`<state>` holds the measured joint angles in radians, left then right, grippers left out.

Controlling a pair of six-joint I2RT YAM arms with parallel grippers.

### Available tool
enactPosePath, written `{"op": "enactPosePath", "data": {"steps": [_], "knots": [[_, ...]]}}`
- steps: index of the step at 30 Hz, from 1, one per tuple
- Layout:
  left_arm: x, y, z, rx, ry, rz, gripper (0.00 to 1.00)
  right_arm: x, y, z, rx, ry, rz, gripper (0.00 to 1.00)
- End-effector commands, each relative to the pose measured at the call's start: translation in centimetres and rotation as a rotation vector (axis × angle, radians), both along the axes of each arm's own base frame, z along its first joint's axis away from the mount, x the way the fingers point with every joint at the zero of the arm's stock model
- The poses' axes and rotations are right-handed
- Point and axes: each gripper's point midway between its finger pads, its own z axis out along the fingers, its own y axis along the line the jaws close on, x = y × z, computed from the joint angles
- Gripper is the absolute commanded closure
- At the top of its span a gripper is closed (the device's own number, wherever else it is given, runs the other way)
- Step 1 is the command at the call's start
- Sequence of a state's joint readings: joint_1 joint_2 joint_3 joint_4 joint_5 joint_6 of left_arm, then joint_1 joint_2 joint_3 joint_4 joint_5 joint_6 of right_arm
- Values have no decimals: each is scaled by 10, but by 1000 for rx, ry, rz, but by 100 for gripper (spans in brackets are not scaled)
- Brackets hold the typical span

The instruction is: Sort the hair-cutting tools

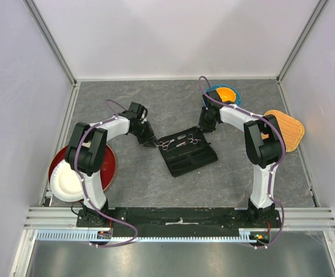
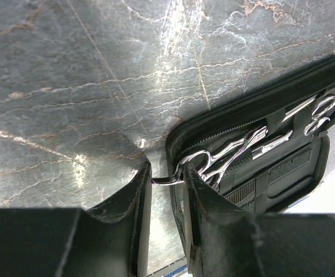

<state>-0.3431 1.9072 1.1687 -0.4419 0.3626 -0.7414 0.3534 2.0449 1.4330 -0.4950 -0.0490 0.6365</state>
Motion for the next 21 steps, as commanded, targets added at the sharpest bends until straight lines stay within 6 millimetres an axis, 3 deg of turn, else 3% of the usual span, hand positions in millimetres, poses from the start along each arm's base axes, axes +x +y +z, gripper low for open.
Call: {"op": "enactPosePath", "data": {"steps": [1,10,21], "knots": [[8,-12,3,-23,-24,-34,90,-27,5,-39,-15,129,16,64],[20,-31,14,-64,-50,-63,91,-27,7,-38,-1,129,23,64],[17,-43,16,-78,-54,-106,91,-29,7,-41,2,141,25,64]]}}
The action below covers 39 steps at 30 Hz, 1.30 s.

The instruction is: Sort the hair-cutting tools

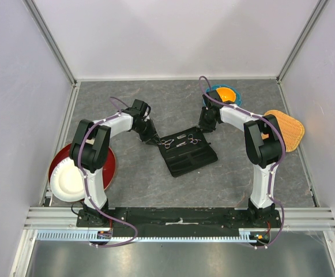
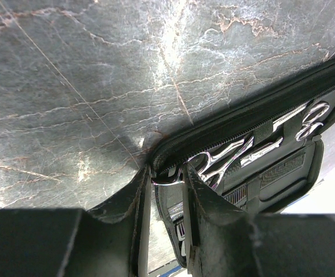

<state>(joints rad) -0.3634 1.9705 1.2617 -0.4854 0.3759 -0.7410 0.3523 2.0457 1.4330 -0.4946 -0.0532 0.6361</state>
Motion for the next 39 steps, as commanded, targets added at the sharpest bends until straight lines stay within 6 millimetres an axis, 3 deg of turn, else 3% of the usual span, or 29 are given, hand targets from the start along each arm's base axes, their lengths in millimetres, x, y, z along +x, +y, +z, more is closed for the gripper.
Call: {"op": "enactPosePath", "data": {"steps": [1,3,9,14,18,22,24,26,30,35,39], "knots": [[10,-27,18,-63,-85,-78,91,-29,7,-41,-1,139,25,64],[11,-27,22,-56,-106,-85,91,-29,8,-41,-3,136,28,64],[10,-23,25,-31,-151,-128,72,-19,3,-23,-34,71,51,56],[8,-25,26,-22,-180,-170,55,-4,-3,11,-114,-43,66,43],[13,-16,36,31,-234,-163,42,2,-6,36,-243,-133,88,36],[17,-6,51,77,-287,-147,31,2,7,65,-332,-223,129,32],[15,-1,54,96,-299,-136,30,2,18,76,-337,-260,155,32],[10,3,61,100,-315,-127,30,-3,42,84,-290,-292,221,34],[0,9,62,105,-313,-112,30,-17,79,82,-132,-276,310,43],[-18,10,50,79,-260,-113,51,-43,124,66,116,-207,448,67],[-32,-4,41,-22,-208,-127,65,-63,151,58,220,-160,528,86]]}}
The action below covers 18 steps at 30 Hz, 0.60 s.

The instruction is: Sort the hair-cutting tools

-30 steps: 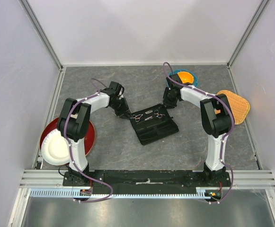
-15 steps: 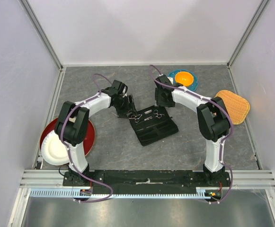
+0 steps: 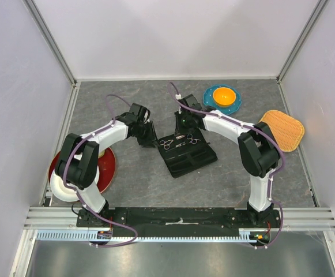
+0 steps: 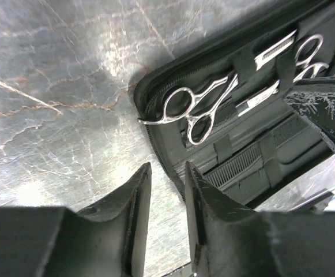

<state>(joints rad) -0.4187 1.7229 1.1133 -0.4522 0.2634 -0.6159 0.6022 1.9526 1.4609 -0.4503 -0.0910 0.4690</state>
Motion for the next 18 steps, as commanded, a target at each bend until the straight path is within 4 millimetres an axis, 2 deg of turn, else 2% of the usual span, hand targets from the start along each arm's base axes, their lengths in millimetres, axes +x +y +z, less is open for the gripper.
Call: {"op": "enactPosePath", "data": {"steps": [1,4,7,10,13,18], "knots": [[-6,-17,1,-113,10,-25,66,-27,47,-1,166,68,154,91],[-8,-21,-8,-136,27,-23,66,-38,58,-6,174,85,192,97],[-9,-23,-17,-145,51,-23,66,-46,63,-13,166,101,204,99],[-7,-20,-29,-114,65,-6,66,-49,62,-24,136,120,174,100],[-5,-6,-41,-24,77,23,66,-42,52,-34,83,107,114,100],[-6,-1,-53,15,95,20,65,-35,48,-45,38,95,93,100]]}}
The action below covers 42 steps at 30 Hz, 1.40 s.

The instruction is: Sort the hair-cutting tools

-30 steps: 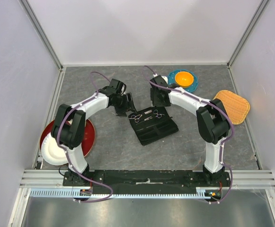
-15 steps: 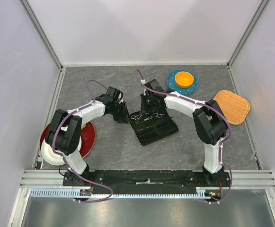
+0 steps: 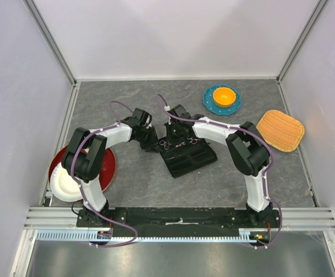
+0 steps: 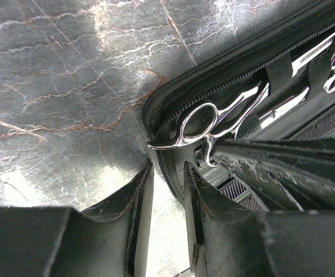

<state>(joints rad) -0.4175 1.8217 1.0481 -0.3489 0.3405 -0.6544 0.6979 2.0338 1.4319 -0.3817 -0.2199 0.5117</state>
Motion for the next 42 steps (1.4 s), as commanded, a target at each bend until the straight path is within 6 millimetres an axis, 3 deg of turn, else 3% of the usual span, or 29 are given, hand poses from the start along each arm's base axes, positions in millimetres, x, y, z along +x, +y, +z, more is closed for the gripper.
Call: {"op": "enactPosePath", "data": {"steps": [1,11,20,29,42], "knots": [[6,7,-12,64,-6,16,65,12,-5,-12,-41,-21,-41,100],[2,17,-23,124,26,22,64,21,-25,-24,-156,-43,-137,100],[-4,32,-36,226,96,31,70,36,-52,-12,-247,-120,-278,100],[-4,37,-40,261,101,34,74,40,-58,-2,-259,-153,-306,100],[-1,37,-41,269,99,28,75,35,-71,-9,-338,-143,-302,100]]}}
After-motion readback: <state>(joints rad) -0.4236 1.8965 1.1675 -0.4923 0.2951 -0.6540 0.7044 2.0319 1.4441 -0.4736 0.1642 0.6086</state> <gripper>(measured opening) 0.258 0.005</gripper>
